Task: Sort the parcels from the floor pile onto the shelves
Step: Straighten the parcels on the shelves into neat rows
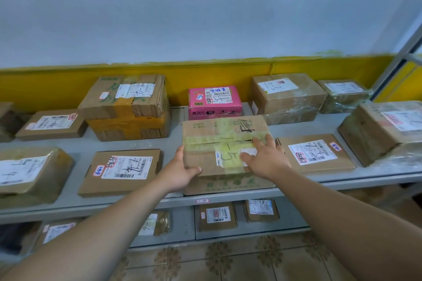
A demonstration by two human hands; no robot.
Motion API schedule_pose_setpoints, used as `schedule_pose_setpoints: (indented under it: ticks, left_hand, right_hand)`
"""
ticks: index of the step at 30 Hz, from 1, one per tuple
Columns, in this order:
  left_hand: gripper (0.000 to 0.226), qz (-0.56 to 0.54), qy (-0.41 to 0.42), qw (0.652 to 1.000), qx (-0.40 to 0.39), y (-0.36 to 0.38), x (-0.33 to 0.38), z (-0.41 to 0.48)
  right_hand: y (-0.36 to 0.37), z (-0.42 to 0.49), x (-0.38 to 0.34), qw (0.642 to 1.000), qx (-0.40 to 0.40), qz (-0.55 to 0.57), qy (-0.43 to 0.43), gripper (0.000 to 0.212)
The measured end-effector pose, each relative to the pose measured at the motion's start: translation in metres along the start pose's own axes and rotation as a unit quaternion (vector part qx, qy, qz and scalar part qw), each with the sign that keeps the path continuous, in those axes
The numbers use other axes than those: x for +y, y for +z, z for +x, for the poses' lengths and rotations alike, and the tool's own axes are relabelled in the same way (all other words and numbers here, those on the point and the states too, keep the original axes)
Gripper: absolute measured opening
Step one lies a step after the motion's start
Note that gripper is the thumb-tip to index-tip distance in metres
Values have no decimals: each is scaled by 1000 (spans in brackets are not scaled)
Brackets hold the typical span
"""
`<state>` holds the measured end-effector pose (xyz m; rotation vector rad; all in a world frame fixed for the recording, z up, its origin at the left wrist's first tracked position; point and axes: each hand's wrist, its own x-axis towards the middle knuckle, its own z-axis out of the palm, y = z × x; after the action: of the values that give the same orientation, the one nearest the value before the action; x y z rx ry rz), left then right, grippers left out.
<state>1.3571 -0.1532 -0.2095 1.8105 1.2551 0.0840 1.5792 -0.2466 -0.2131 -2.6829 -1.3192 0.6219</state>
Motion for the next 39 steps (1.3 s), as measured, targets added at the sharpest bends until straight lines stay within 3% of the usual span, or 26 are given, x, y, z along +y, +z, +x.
schedule_pose_setpoints:
  ticks: [10,17,22,31,36,39]
  left_hand:
    - [71,48,15,997,55,-32,47,83]
    - [57,56,-20,994,95,-42,71,175]
    - [62,69,-51,991,101,-37,62,224]
    - [55,102,-98,986,91,-35,61,247]
    - [60,80,-79,991,79,-40,65,225]
    - [62,78,-24,991,107,-36,65,196]
  right_hand:
    - [-61,103,-24,997,46,-12,-66,74]
    - [-61,208,-37,993,-28,-5,-112,77]
    - [-53,254,-43,991,-59,41,-114,74]
    - [-45,286,-57,988,-51,89,-113,62]
    - [-49,272,-51,987,-45,99,-118,70]
    - [-50,245,-37,984,-18,94,-147,73]
